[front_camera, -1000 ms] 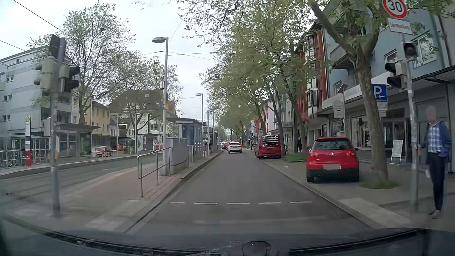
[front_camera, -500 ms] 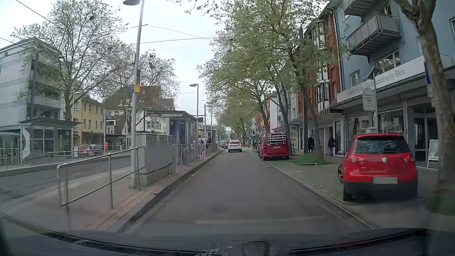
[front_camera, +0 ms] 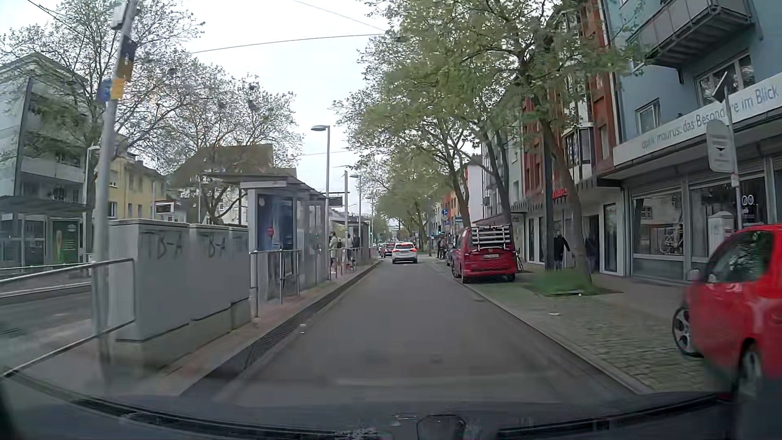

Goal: Follow the waypoints while adhering to traffic rules and regulations

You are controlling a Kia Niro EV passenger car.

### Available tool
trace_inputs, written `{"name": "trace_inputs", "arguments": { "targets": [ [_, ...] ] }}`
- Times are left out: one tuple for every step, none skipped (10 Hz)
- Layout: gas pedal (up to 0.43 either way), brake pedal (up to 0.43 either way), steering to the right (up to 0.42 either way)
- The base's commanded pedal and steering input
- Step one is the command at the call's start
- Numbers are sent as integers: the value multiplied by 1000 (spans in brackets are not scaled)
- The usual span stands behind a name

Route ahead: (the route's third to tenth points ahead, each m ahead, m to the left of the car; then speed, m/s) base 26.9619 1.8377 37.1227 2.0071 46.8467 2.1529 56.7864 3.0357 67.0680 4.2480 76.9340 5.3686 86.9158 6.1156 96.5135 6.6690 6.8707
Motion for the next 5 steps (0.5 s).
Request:
{"name": "trace_inputs", "arguments": {
  "targets": [
    [59,0,-3],
    [47,0,-3],
    [39,0,-3],
    [28,0,-3],
    [28,0,-2]
  ]
}}
